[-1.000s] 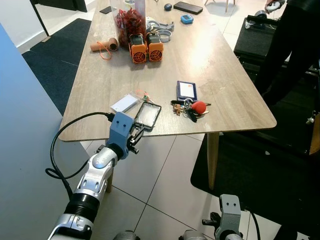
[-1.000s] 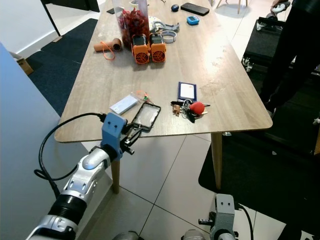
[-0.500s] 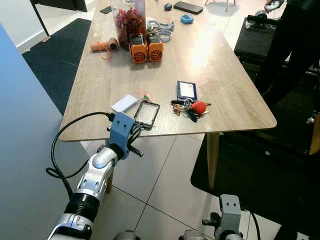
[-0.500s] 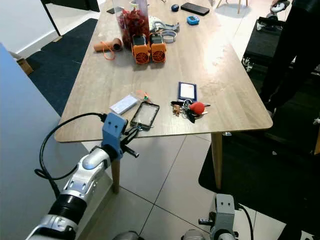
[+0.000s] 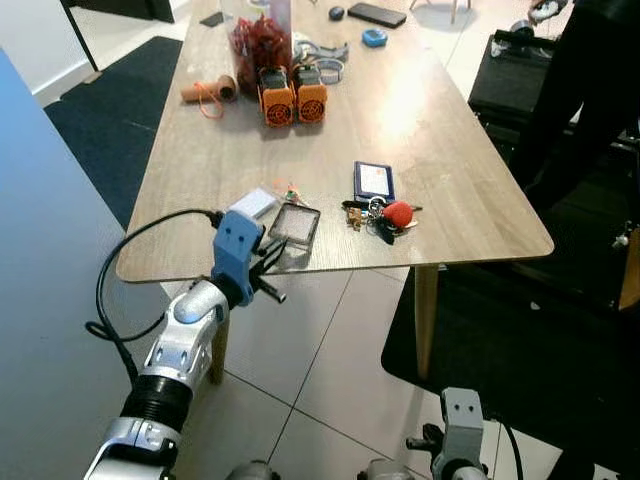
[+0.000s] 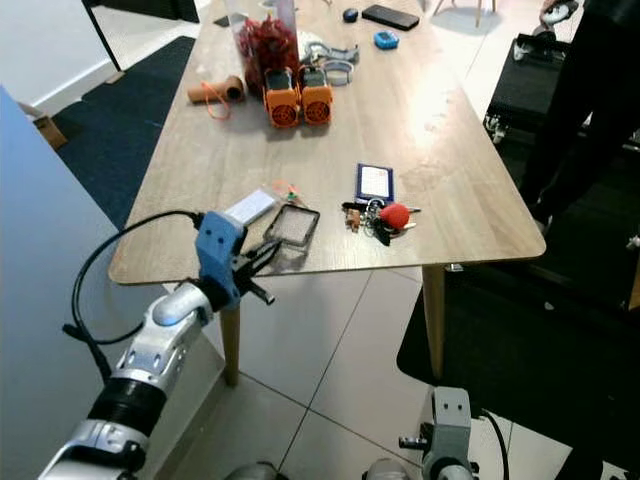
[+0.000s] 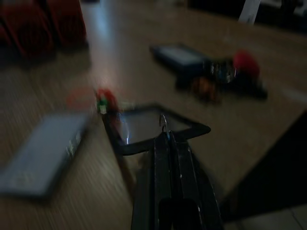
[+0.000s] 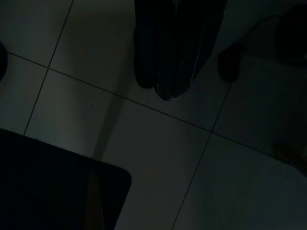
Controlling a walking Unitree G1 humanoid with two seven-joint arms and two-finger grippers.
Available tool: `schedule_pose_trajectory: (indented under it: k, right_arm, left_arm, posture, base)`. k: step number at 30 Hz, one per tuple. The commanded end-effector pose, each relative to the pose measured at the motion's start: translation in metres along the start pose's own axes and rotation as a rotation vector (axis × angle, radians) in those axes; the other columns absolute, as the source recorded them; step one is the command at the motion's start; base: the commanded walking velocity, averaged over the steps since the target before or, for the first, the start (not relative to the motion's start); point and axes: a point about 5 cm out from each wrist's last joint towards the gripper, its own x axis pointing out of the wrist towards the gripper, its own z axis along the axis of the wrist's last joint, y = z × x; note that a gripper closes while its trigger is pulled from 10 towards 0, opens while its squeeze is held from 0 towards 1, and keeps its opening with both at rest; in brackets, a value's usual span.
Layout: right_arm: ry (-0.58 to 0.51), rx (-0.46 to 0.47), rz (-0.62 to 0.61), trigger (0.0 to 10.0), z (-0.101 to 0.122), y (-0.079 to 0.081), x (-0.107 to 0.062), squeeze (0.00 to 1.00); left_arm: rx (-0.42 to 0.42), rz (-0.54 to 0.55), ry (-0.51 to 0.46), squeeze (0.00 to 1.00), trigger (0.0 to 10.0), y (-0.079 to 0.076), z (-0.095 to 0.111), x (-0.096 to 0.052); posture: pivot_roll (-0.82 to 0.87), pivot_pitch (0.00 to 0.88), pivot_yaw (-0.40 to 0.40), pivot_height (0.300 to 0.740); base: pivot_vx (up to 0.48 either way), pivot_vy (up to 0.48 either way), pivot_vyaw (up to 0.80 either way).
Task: Hang keys on a hook
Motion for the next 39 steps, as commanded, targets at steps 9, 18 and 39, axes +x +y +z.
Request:
schedule_pose_trajectory:
  k: [9,18,39]
  right_arm:
    - [0.02,0.009,0.0,10.0,-0.005,0.0,-0.002,0.0]
    - [0.011,0.004,-0.002,10.0,0.002,-0.002,0.001,0.0]
    - [0.009,0.0,-0.001,10.0,0.006,-0.004,0.004,0.0]
  left_arm:
    - [-0.032,-0.045,-0.16,0.0,10.0,0.014,0.054,0.01]
    - [0.014,-0.092,-0.181,0.0,10.0,0.027,0.076,0.008]
    - [-0.031,-0.773,0.139,0.0,10.0,0.023,0.019,-0.1]
  posture:
    - [0.04,0.064,0.015,0.74]
    - [0.04,0.048,0.008,0.74]
    - [0.06,0.032,-0.013,0.74]
  base:
    - [0.0,0.0,0.0]
    - [0.0,0.0,0.0]
    - [0.0,0.0,0.0]
